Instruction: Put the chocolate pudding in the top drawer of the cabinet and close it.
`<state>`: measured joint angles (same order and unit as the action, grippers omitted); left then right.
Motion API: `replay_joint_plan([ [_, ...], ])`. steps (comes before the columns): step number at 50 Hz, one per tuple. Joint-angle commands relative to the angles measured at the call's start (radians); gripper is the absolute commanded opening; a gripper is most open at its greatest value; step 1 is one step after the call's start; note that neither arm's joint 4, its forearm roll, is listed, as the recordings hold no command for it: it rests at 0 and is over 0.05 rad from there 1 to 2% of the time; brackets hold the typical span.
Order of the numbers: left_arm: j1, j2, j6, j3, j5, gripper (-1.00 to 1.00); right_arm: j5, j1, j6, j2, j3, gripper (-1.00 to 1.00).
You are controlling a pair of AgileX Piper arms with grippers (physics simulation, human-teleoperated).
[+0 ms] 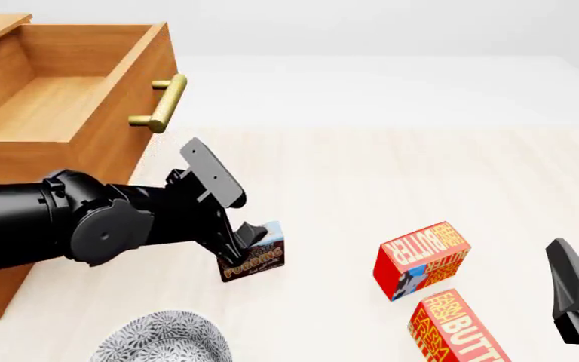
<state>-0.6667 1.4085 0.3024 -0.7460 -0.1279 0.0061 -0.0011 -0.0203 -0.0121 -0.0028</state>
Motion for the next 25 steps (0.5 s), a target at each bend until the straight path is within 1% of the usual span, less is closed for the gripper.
replay_joint_plan([
  [1,-0.007,0.027,-0.021,0.007,0.021,1.0,0.0,0.0,0.0,0.0,0.0,1.0],
  [5,0.003,0.026,-0.015,0.009,0.026,1.0,0.0,0.0,0.0,0.0,0.0,1.0],
  [6,0.007,0.027,-0.022,0.004,0.023,1.0,0.0,0.0,0.0,0.0,0.0,1.0],
  [12,-0.005,0.04,-0.041,0.012,0.038,1.0,0.0,0.0,0.0,0.0,0.0,1.0],
  [20,0.007,0.057,-0.036,0.022,0.059,1.0,0.0,0.0,0.0,0.0,0.0,1.0],
  [25,-0.006,0.072,-0.044,0.028,0.074,1.0,0.0,0.0,0.0,0.0,0.0,1.0],
])
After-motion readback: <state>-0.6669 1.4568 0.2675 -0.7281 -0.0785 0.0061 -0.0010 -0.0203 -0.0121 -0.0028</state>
